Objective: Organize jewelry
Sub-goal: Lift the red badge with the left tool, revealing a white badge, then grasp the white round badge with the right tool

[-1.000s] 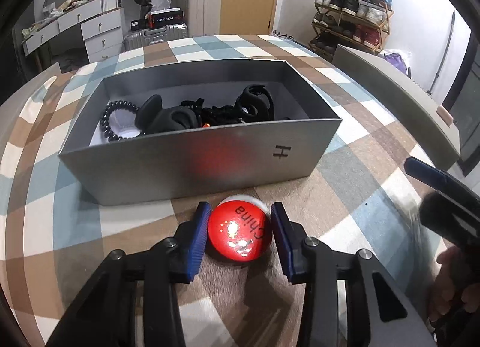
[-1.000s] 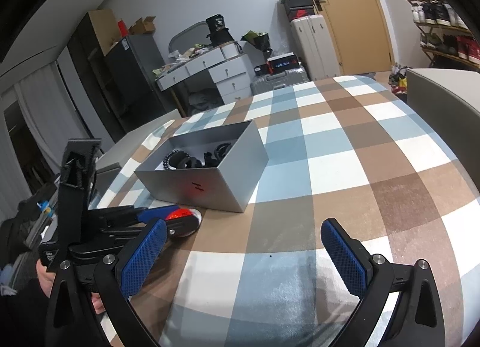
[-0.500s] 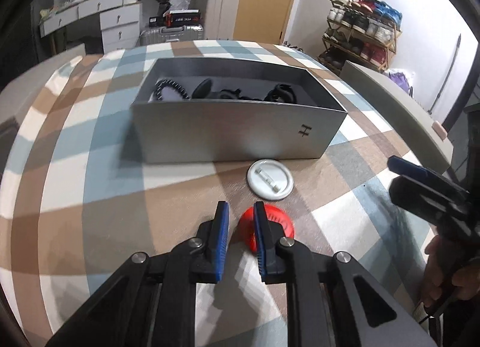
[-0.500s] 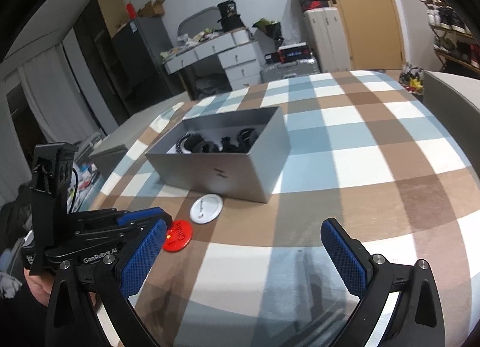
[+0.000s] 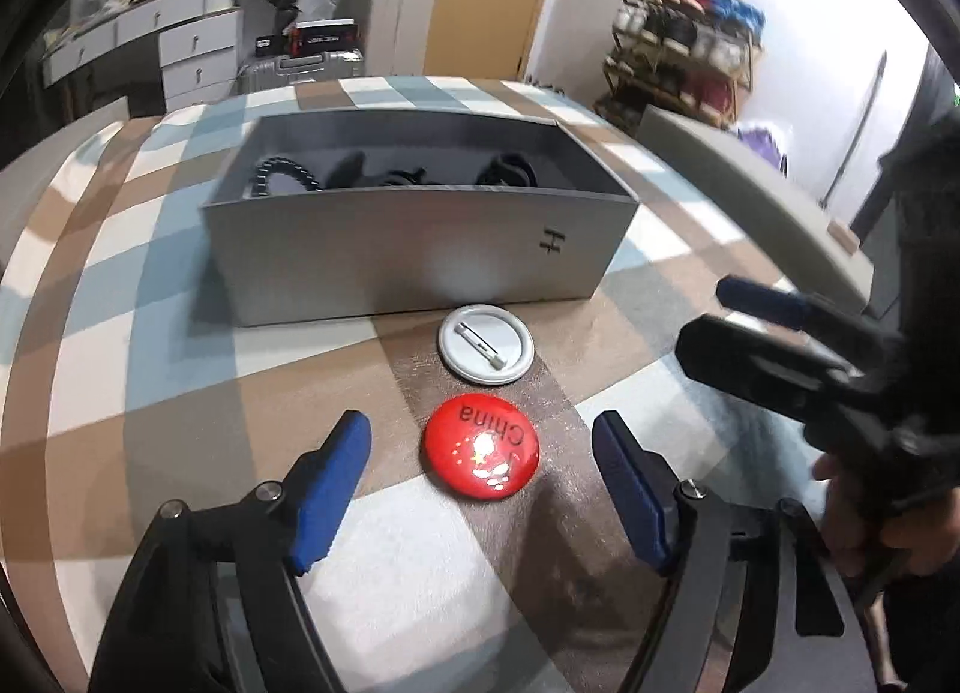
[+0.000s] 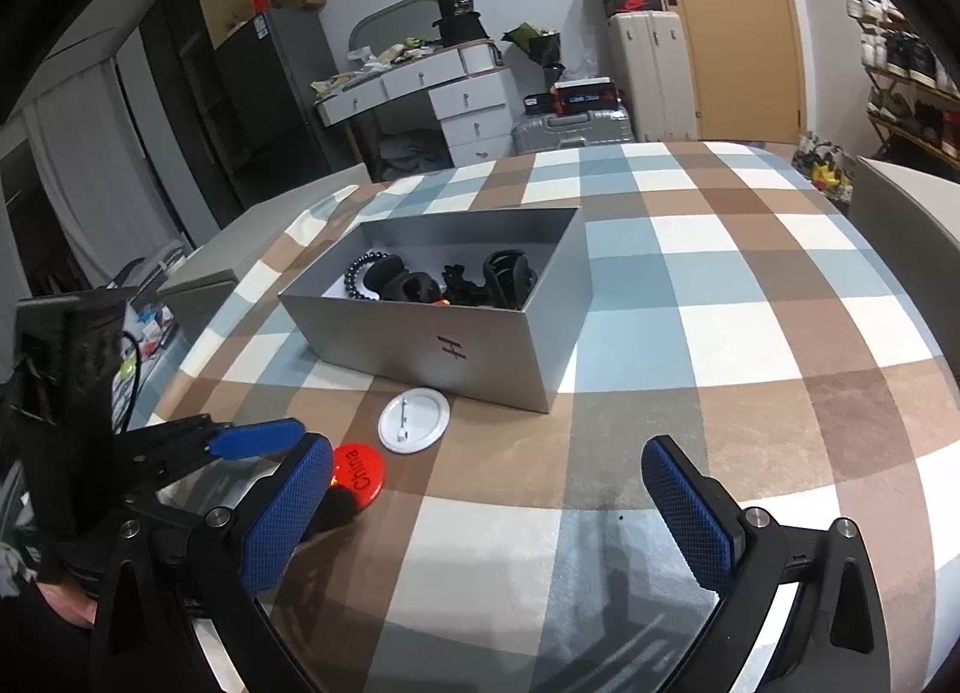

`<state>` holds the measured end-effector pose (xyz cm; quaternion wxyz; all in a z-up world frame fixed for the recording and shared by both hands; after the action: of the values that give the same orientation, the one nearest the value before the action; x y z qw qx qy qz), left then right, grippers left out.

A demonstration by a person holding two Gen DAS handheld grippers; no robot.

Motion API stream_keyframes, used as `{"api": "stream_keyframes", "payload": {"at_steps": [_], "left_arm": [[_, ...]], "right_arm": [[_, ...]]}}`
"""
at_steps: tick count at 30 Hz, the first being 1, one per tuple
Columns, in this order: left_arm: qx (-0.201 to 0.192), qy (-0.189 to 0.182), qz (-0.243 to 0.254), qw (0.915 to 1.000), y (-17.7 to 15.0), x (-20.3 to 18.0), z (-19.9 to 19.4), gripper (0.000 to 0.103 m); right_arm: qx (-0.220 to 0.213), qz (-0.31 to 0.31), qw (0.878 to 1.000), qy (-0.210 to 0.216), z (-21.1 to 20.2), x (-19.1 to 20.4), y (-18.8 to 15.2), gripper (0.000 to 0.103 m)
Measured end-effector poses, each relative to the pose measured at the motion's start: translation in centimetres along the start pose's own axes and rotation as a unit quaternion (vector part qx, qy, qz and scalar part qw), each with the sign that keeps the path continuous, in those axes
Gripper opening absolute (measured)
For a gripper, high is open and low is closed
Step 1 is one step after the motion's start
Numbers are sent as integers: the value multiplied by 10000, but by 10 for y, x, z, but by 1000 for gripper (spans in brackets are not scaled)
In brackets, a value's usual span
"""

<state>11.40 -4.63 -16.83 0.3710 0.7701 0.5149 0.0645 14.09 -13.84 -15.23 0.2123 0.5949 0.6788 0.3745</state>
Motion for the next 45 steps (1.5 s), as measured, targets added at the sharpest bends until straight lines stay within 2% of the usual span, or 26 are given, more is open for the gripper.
{"api": "stream_keyframes", "payload": {"at_steps": [5,6,8,9,13,18,24,30,32,34,36,42,45], "left_arm": [[402,610,575,9957,1,-6,14,69],[403,633,618,9953,1,-7,14,65],[441,580,681,9950,1,-10,12,45],[455,542,716,9949,0,-10,11,38],[426,455,676,9958,-5,-5,6,37],[79,370,250,9990,-4,10,-15,37],[-445,489,-302,9974,-2,38,-56,37],[-696,697,-464,9941,-4,50,-73,37],[-722,709,-534,9934,-6,55,-76,37],[-732,706,-574,9932,-9,59,-78,37],[-753,738,-586,9927,-11,61,-78,37],[-779,716,-727,9917,-13,75,-82,37],[-799,692,-763,9915,-14,78,-83,37]], "right_arm": [[2,18,10000,-86,1,-3,1,103],[2,40,9999,-110,1,-5,1,103],[16,67,9999,-104,1,-7,0,103],[27,72,9999,-106,2,-7,0,103],[81,93,9999,-96,4,-7,0,103],[204,134,9997,1,8,-2,0,103],[393,-100,9991,147,21,20,1,103],[504,-476,9975,165,37,50,4,102],[666,-590,9960,109,46,57,4,100],[833,-704,9940,10,56,62,1,89],[943,-800,9922,-168,65,64,-1,86],[894,-1197,9853,-827,76,66,-4,83],[859,-1189,9855,-849,75,67,-3,76]]}}
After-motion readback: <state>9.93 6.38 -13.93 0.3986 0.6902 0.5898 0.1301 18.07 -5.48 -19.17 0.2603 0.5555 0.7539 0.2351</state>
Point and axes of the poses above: each gripper's, at about its wrist camera, not at the fingertips, and z roughly the way its jaws point, x to its left, y to its top, the point moved 7 cm from there along z, roughly the way its jaws point, and after that the axes turned 8 degrees about -y, right-handed, at the moved point
